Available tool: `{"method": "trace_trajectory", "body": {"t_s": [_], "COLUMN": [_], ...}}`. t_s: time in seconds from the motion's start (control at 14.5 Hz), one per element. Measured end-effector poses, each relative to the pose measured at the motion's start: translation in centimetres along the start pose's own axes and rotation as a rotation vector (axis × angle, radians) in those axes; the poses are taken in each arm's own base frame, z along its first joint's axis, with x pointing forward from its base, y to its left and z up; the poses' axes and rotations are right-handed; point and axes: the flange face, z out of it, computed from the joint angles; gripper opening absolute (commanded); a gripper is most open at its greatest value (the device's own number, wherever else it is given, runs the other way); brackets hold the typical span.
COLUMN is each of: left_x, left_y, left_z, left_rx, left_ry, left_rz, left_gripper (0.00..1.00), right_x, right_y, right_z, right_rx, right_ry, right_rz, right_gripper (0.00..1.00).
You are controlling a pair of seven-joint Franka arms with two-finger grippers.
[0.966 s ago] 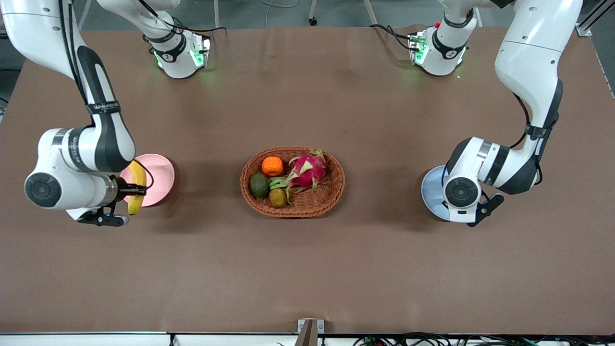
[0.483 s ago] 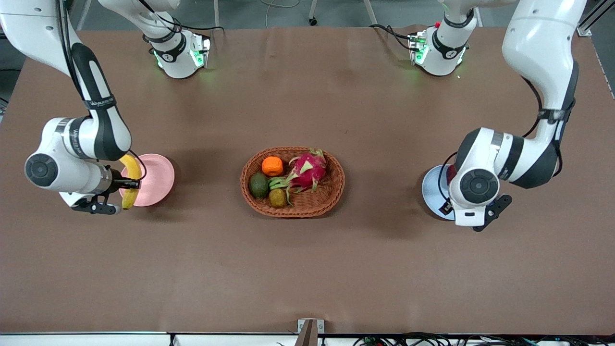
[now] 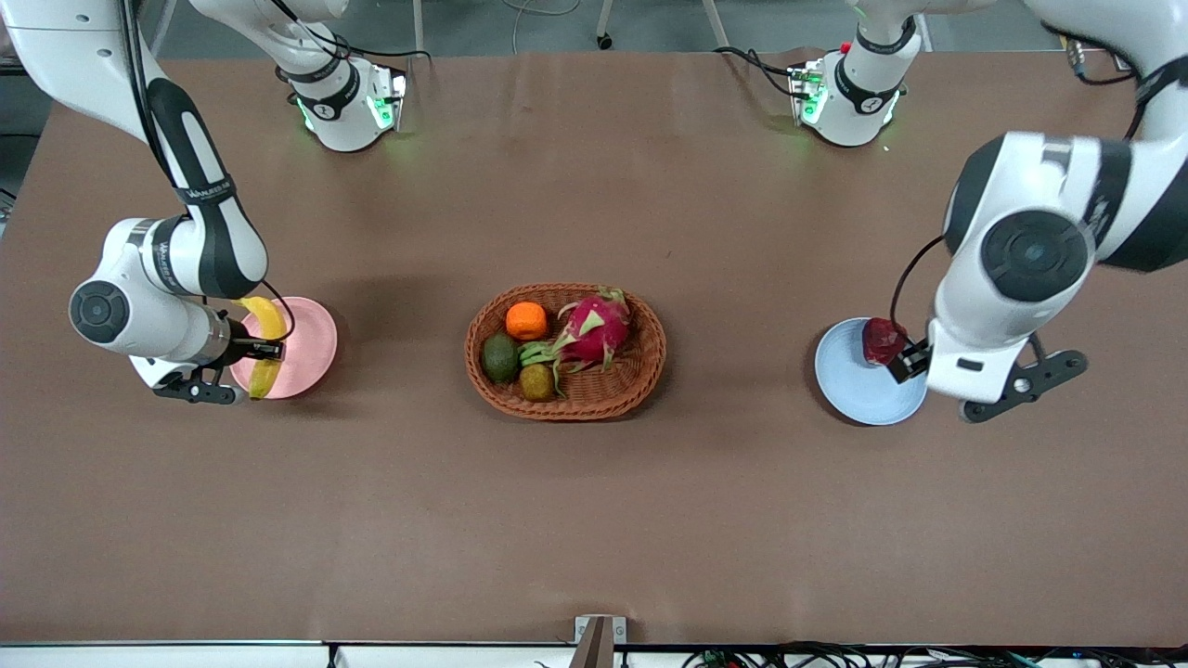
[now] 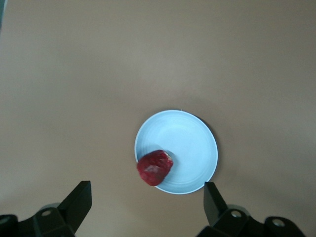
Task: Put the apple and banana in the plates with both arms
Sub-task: 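Lower the apple onto the blue plate and open the left gripper, then lower the banana onto the pink plate and open the right gripper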
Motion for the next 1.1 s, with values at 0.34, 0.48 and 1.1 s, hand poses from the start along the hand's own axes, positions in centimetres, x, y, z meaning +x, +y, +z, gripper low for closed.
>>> {"method": "trace_trajectory", "body": {"t_s": [0.34, 0.48, 1.1], "left_x": [-2.7, -3.3, -7.3], "left_y": [-6.2, -8.9, -13.2], "left_z": [-8.8, -10.6, -12.2], "left_rx": [-0.144, -0.174, -0.279], "left_ry": [0.005, 0.013, -0.03], "left_rz": [0.205, 0.308, 0.34], "left_gripper": [1.0, 1.0, 1.0], "right_x": [-0.9, -1.2, 1.0], "right_y": [0.0, 0.0, 0.0], "right_z": [1.5, 2.0, -4.0], "right_rx": [0.0, 0.0, 0.006], "right_ry": [-0.011, -0.024, 0.027], "right_rz": [0.0, 0.001, 0.009], "right_gripper": [0.37, 0.79, 1.0]}}
